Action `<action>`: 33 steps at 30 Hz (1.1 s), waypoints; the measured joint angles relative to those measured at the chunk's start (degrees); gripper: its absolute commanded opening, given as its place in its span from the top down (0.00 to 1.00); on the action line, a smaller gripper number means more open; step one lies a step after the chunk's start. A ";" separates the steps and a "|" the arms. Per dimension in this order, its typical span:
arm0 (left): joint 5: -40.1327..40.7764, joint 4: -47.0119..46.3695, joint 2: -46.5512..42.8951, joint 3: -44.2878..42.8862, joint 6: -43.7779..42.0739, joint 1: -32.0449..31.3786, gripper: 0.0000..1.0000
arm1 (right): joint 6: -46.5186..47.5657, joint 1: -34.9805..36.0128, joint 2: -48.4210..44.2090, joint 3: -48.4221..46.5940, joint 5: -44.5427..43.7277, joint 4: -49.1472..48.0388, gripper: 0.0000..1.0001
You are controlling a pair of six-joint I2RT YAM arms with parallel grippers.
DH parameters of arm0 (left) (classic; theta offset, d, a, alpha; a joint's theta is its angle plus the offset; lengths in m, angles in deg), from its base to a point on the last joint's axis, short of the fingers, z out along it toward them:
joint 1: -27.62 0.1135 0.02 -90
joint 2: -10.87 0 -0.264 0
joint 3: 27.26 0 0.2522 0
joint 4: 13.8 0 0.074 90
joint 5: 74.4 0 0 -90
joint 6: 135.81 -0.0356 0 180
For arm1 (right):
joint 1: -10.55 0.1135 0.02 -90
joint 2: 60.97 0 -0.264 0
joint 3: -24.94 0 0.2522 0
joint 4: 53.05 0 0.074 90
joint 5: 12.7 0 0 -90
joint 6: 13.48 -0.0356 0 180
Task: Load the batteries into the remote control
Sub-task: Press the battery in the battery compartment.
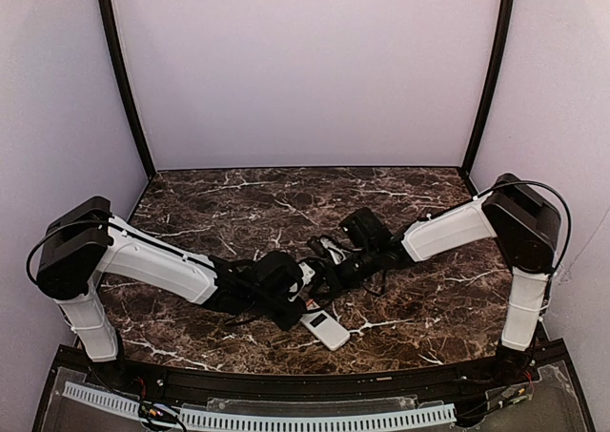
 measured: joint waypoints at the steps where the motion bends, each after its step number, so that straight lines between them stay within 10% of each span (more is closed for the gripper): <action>1: 0.02 0.09 0.00 0.00 0.02 0.00 0.85 | 0.04 0.07 0.07 -0.09 -0.11 0.00 1.00; 33: 0.39 -0.28 0.09 0.55 3.52 -0.26 0.85 | 3.67 1.44 2.45 -1.03 -3.69 -1.55 1.00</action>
